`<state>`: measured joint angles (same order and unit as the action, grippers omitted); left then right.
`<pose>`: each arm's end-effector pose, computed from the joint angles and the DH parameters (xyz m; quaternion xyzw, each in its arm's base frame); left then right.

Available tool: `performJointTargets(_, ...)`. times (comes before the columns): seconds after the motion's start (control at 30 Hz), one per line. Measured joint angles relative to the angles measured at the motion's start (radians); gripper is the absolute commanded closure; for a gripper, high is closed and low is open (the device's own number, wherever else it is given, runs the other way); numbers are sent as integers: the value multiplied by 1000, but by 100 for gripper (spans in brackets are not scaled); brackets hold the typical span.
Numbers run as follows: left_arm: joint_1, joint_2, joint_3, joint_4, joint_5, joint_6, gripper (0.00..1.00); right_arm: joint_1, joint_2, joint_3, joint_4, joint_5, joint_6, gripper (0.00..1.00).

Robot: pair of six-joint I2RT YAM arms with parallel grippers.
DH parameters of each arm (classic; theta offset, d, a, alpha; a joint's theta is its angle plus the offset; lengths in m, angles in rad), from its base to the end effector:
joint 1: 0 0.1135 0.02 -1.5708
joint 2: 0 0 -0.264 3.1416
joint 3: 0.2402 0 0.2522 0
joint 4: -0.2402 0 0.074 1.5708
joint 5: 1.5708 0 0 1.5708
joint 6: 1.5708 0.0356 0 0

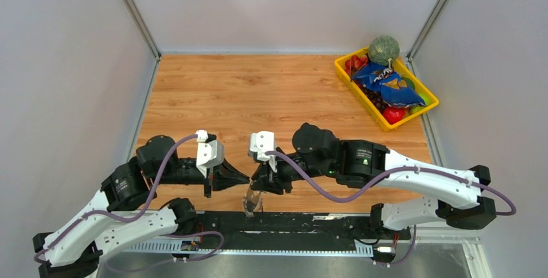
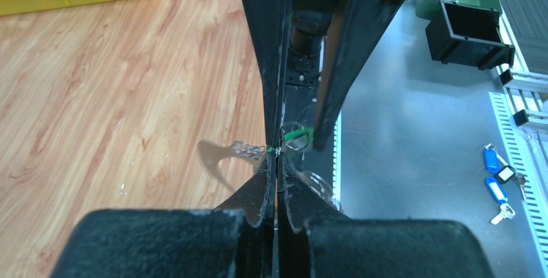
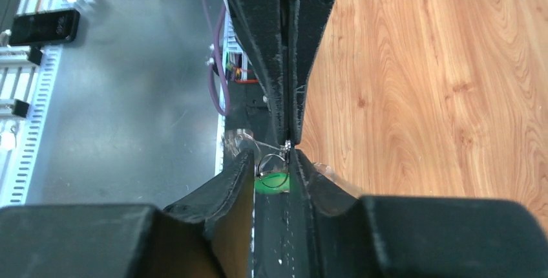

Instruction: Put the keys on the keyring

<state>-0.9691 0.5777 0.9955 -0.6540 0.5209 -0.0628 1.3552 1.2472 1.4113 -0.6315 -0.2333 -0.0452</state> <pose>0.0422 -0.0928 0.3874 0.4756 0.6126 -0.4710 0.4204 0.0486 0.2605 0.4141 -0.5917 0.6075 0.3957 0.3525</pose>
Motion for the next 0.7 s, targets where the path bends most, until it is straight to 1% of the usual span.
performJointTargets(0.17,0,-48,-40,49,-21,-14,100,12,-100,-41,71,5,1,63)
performJointTargets(0.37,0,-124,-76,144,-41,-58,100,12,-221,-85,161,6,7,62)
performJointTargets(0.5,0,-170,-97,237,-45,-94,100,13,-232,-106,205,7,14,63)
performJointTargets(0.6,0,-178,-98,275,-44,-111,100,13,-219,-114,217,6,18,63)
performJointTargets(0.7,0,-178,-98,305,-42,-122,100,16,-197,-114,233,6,19,66)
